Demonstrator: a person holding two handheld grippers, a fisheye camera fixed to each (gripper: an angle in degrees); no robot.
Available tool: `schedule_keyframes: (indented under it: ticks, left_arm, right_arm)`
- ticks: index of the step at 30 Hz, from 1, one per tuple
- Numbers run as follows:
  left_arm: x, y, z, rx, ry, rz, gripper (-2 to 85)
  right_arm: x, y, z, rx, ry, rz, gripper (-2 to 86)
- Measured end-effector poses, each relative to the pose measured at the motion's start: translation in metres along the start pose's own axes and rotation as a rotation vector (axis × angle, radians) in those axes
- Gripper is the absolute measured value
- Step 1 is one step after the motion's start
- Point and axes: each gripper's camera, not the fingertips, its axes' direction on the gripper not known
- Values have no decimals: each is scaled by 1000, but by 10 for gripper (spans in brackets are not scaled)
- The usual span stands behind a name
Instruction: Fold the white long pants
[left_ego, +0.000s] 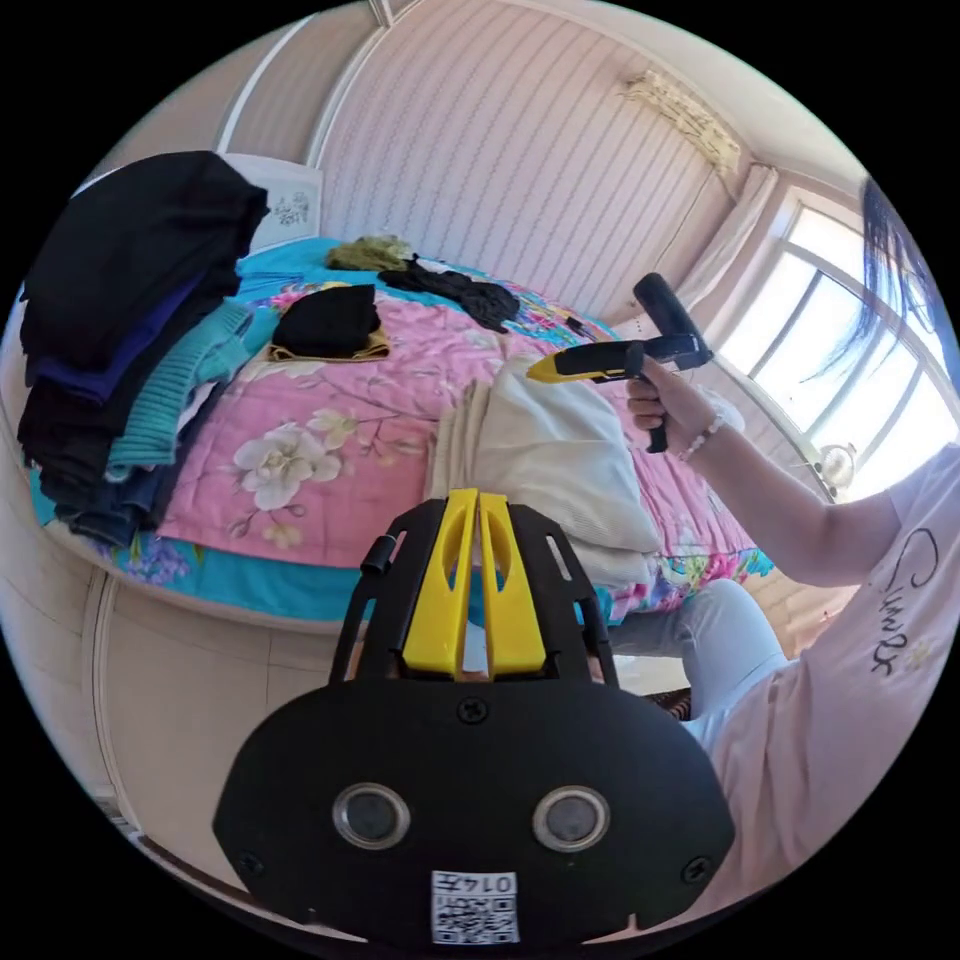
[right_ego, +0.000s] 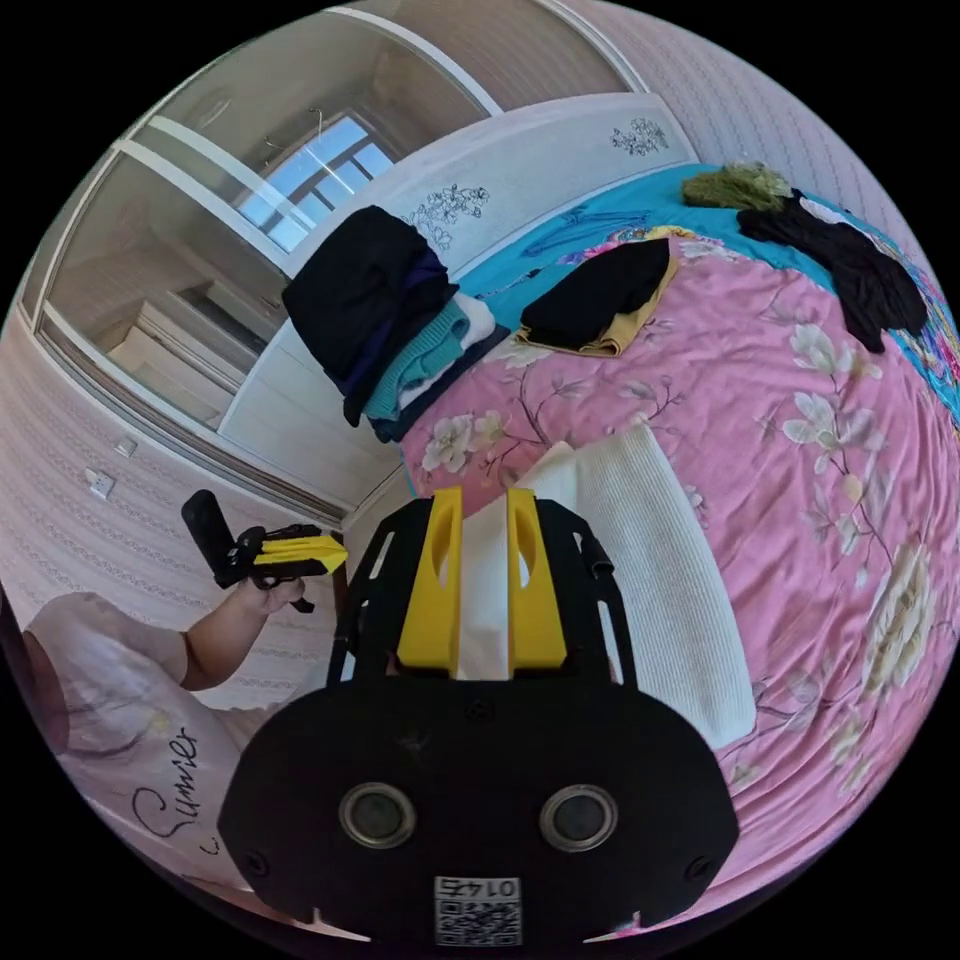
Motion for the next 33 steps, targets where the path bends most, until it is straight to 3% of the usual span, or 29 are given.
schedule_keyframes:
  ticks: [4,10,15,20,26,33]
  left_arm:
    - [19,-10,-4,29,-6,38,-9]
    - [89,-71,13,33,-18,319,-9]
    - [173,-153,74,-72,80,581,1]
    - [249,-204,155,-210,18,727,12]
    - [292,-219,219,-341,-63,820,3]
    - [311,-241,253,-383,-158,752,-9]
  right_arm:
    - [-15,42,-18,75,64,-47,74]
    - [-31,136,-21,51,192,70,88]
    - [-42,177,16,39,186,165,128]
    - [-32,183,42,37,175,298,167]
    - [-20,189,61,66,-6,303,108]
    - [-16,186,92,-67,-84,292,19]
